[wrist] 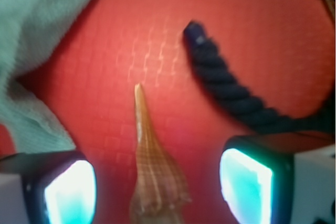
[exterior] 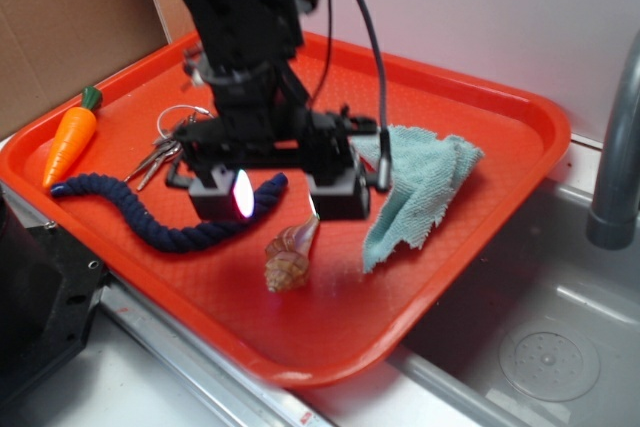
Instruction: Grab the shell.
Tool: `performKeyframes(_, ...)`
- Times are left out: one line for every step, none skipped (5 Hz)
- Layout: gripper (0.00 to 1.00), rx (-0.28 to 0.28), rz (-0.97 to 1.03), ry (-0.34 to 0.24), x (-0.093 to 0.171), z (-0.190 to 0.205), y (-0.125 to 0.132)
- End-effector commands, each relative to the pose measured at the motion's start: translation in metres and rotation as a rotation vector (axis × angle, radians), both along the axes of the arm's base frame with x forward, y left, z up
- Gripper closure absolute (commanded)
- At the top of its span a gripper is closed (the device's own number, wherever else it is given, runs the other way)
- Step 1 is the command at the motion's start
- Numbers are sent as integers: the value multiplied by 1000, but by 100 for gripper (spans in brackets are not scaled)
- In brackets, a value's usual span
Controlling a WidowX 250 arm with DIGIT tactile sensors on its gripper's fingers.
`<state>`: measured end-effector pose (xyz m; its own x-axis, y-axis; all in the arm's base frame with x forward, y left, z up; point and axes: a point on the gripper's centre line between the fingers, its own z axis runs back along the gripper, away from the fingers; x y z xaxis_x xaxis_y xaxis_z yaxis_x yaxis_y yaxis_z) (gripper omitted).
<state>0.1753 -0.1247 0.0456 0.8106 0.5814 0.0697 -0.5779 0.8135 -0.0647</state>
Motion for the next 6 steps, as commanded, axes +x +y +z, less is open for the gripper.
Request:
performKeyframes(0,19,-46,2,3,-25,-12)
performKeyframes(85,31,-56,0,2,-30,-13)
performKeyframes(100,16,-41,-3,6,-25,-9)
performKeyframes(100,-6,-78,16,9,-7,1)
performKeyframes(100,-18,-97,11,20,26,23)
performKeyframes(100,-53,-154,47,35,59,48)
